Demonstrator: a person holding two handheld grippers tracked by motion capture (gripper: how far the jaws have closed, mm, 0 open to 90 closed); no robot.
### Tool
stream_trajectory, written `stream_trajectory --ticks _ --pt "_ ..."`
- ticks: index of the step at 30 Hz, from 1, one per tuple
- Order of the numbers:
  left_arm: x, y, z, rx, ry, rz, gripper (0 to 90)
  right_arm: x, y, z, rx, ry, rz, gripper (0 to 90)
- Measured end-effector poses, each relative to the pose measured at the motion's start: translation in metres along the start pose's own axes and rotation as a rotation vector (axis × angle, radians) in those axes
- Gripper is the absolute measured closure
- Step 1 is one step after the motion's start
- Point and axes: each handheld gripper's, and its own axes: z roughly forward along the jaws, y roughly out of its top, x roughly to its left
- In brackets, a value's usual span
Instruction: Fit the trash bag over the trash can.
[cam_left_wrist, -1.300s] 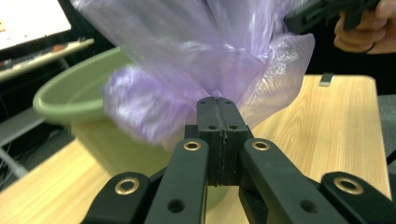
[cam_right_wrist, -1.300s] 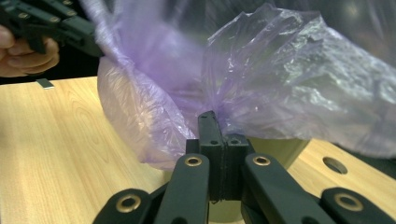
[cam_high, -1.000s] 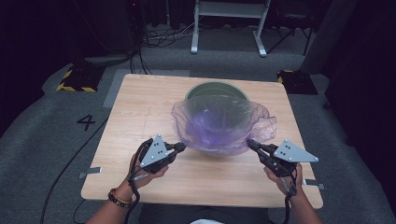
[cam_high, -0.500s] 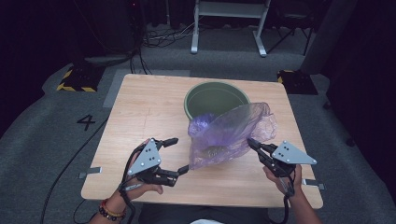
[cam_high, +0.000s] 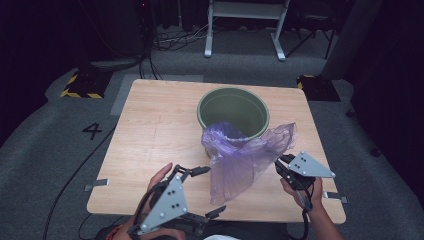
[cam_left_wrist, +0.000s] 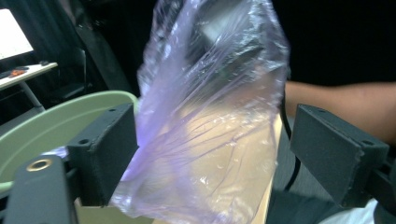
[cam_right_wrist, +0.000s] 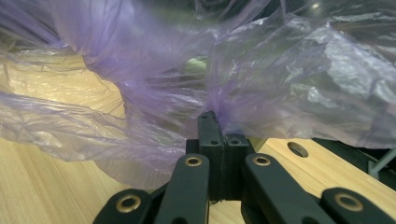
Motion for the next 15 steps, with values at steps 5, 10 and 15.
stream_trajectory --ticks 5,10,15 --pt "-0.009 -0.012 0.028 0.069 0.012 0.053 15.6 0.001 0.0 0.001 0.003 0.005 -0.001 90.0" --pt "-0.005 -0.035 0.07 0.192 0.082 0.137 37.0 0.001 0.002 0.003 0.002 0.017 0.003 90.0" --pt "0.021 -0.051 0.08 0.217 0.155 0.188 88.2 -0.003 0.002 0.001 -0.014 0.039 0.025 90.0"
